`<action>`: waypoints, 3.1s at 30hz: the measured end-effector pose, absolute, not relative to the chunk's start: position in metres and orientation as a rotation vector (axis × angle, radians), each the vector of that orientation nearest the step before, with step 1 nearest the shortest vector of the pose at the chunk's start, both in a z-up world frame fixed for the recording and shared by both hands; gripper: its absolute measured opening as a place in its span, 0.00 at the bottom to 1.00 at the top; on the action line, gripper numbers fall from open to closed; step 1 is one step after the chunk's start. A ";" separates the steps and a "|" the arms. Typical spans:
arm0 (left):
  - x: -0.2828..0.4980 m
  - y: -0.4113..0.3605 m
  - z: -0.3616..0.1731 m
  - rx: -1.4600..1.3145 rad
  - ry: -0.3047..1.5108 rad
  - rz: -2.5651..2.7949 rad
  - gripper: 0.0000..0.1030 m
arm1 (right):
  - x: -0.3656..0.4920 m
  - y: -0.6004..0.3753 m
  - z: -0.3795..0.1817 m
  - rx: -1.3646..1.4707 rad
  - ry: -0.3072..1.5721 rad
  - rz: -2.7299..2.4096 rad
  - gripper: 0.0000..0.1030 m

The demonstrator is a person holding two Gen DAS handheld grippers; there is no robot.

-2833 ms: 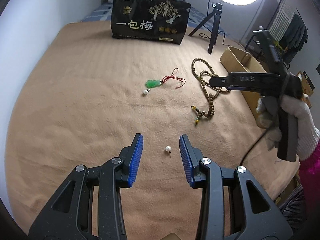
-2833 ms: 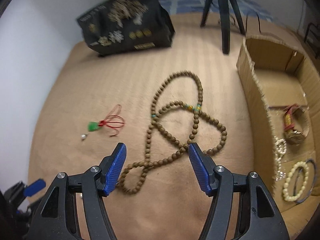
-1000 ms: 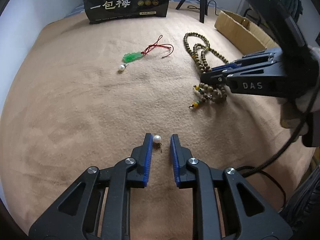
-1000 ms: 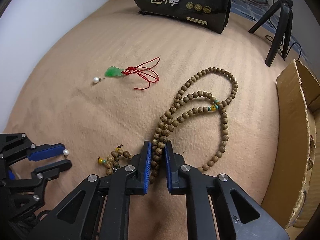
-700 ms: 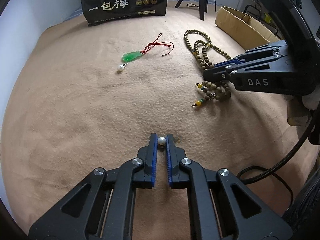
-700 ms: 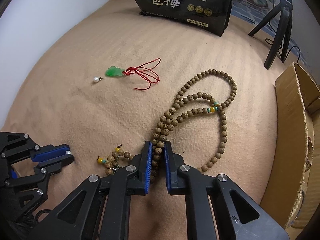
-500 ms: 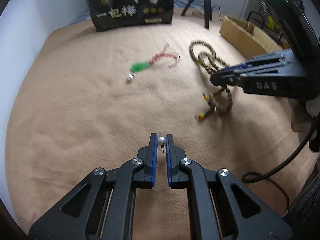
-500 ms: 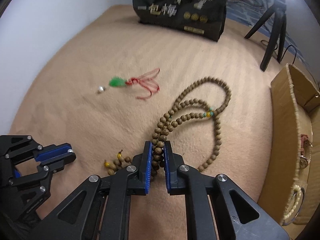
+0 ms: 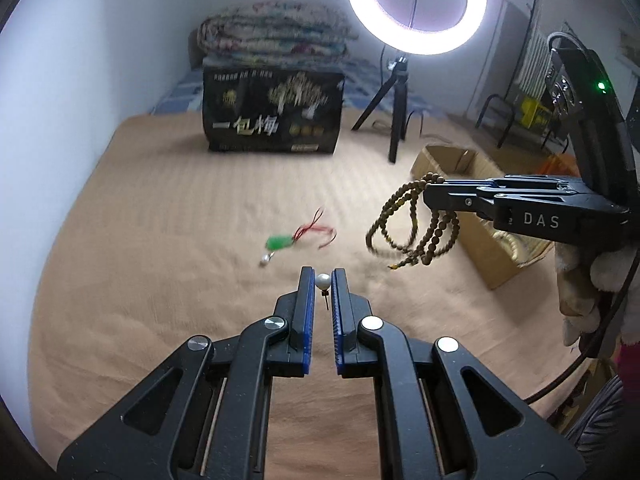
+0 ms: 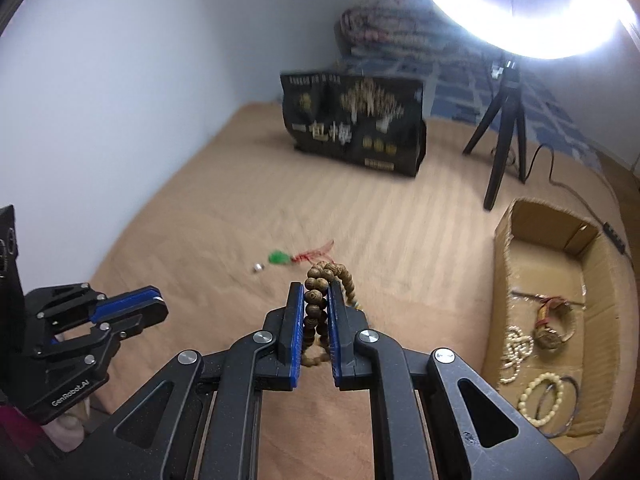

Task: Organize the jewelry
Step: 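Carry the earring and bead necklace over the cardboard box and open both tools, then move both tools back toward the green jade pendant on the bed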

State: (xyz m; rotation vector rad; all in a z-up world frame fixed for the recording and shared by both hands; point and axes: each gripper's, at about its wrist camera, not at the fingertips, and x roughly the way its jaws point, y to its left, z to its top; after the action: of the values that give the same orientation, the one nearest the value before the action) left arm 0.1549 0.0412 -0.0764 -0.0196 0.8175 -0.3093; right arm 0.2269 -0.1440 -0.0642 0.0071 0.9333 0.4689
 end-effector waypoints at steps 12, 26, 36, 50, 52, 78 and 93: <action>0.157 0.016 -0.048 -0.049 0.756 -0.360 0.06 | 0.204 -0.186 -0.018 0.059 0.793 0.408 0.09; 0.182 -0.054 -0.039 -0.060 0.738 -0.452 0.06 | 0.202 -0.299 -0.007 0.113 0.737 0.189 0.09; 0.194 -0.117 -0.048 -0.026 0.751 -0.521 0.06 | 0.217 -0.335 -0.017 0.105 0.742 0.117 0.09; 0.220 -0.167 -0.073 -0.036 0.809 -0.581 0.06 | 0.240 -0.364 -0.051 0.106 0.799 0.068 0.09; 0.225 -0.170 -0.076 -0.045 0.819 -0.586 0.06 | 0.241 -0.366 -0.055 0.105 0.812 0.066 0.09; 0.230 -0.183 -0.085 -0.046 0.874 -0.588 0.40 | 0.237 -0.377 -0.059 0.147 0.838 0.024 0.42; 0.220 -0.131 -0.075 -0.021 0.847 -0.504 0.40 | 0.228 -0.357 -0.037 0.166 0.793 0.040 0.48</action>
State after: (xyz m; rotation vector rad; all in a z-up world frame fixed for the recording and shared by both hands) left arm 0.2201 -0.1312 -0.0749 -0.0211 0.8470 -0.5043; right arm 0.2277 -0.3574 -0.0369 0.1659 0.7928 0.0397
